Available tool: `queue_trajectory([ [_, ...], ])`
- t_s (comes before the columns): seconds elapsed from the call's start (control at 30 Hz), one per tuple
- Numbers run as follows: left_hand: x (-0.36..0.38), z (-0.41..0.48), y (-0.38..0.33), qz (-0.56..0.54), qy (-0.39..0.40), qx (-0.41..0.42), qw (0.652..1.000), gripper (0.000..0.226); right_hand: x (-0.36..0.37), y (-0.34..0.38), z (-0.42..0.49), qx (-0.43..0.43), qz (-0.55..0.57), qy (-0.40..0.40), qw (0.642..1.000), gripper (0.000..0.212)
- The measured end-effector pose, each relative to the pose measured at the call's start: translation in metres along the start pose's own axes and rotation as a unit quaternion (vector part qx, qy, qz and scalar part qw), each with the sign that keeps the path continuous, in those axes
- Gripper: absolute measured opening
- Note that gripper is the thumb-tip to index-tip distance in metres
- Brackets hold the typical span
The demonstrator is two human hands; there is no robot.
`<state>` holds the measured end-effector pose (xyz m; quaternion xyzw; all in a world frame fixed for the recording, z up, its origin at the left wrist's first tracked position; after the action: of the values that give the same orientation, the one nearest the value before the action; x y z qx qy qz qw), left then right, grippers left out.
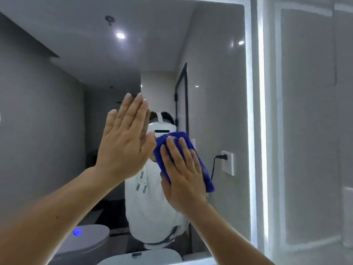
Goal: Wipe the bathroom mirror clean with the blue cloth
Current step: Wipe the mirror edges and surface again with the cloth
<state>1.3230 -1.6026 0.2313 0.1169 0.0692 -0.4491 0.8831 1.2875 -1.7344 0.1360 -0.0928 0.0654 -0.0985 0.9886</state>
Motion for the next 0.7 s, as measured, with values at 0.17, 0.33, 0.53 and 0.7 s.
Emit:
queue_trajectory([
  [0.17, 0.008, -0.037, 0.005, 0.0, 0.03, -0.031, 0.999, 0.069, 0.008, 0.025, -0.085, -0.099, -0.027, 0.085, 0.991, 0.071],
  [0.33, 0.006, -0.062, 0.006, 0.015, 0.039, -0.037, 0.998, 0.068, -0.005, 0.01, -0.101, -0.211, -0.036, 0.12, 0.969, 0.079],
  [0.53, 0.0, -0.066, 0.008, 0.012, 0.019, -0.063, 0.998, 0.069, -0.044, -0.077, 0.058, 0.023, 0.002, -0.049, 0.999, 0.067],
  [0.7, 0.01, -0.074, -0.003, -0.014, 0.018, -0.065, 0.998, 0.067, -0.037, -0.076, 0.049, 0.091, 0.028, -0.103, 0.99, 0.069],
])
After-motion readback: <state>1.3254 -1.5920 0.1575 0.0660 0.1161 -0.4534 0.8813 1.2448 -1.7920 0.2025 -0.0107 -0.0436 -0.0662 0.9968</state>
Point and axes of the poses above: each hand's wrist, its own z-axis towards the middle knuckle, its own x-axis out of the palm, y = z × x, the point moved 6 cm from there along z, towards the middle knuckle, and after that the axes turned 6 degrees about -y, right-handed, at the moved point
